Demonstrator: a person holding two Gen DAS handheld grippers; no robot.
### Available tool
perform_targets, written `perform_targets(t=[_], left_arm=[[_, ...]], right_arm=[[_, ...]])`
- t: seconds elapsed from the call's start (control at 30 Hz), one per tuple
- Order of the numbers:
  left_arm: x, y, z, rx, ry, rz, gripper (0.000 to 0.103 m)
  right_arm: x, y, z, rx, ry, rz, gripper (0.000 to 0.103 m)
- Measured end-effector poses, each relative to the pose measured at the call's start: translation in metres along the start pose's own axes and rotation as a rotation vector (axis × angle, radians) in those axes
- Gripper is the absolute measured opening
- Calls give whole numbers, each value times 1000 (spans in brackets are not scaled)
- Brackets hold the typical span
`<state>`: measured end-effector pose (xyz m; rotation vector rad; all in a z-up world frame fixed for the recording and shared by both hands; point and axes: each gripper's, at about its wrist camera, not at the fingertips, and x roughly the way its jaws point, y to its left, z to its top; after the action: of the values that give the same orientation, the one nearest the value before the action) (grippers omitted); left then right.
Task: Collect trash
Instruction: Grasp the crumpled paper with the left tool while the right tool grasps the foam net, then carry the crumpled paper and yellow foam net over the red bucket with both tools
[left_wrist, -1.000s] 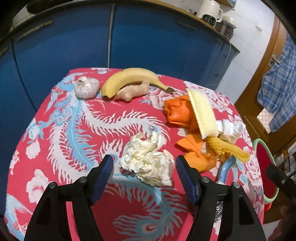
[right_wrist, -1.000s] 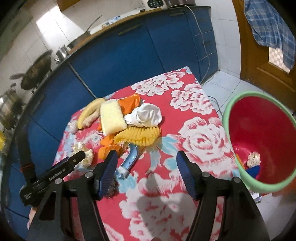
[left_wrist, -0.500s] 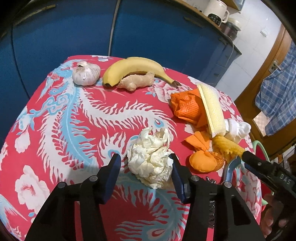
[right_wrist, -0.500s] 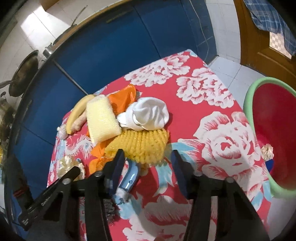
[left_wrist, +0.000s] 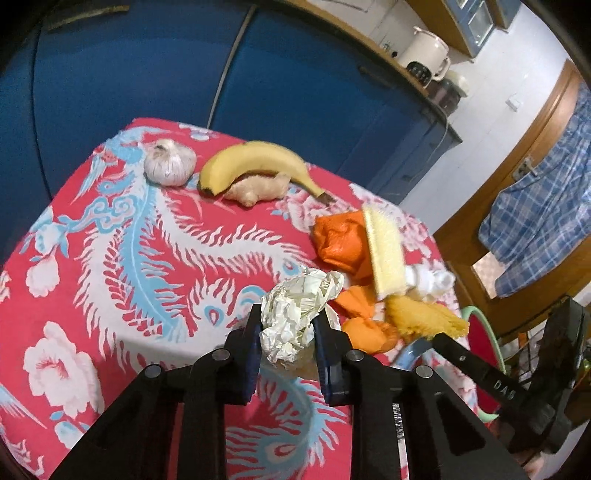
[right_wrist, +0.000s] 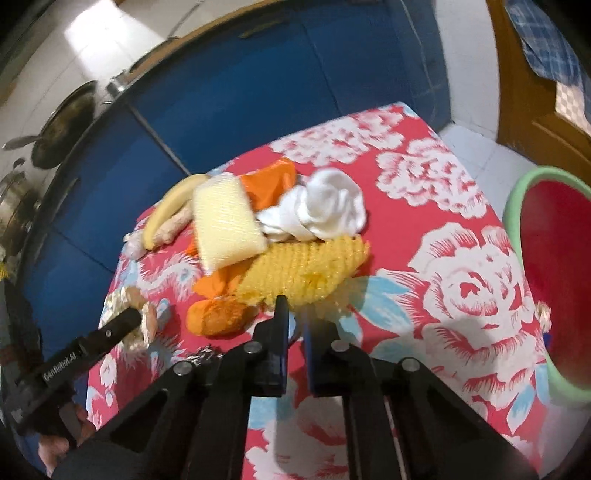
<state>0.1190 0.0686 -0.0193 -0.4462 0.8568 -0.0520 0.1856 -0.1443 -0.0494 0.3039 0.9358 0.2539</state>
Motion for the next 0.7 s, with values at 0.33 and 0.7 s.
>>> perform_targets(t=[0.33, 0.7], left_arm=[[-25, -16, 2, 45, -34, -25, 26], [-48, -44, 4, 112, -32, -38, 26]], right_arm=[[-42, 18, -6, -53, -83, 44, 6], [-87, 18, -10, -49, -147, 53, 6]])
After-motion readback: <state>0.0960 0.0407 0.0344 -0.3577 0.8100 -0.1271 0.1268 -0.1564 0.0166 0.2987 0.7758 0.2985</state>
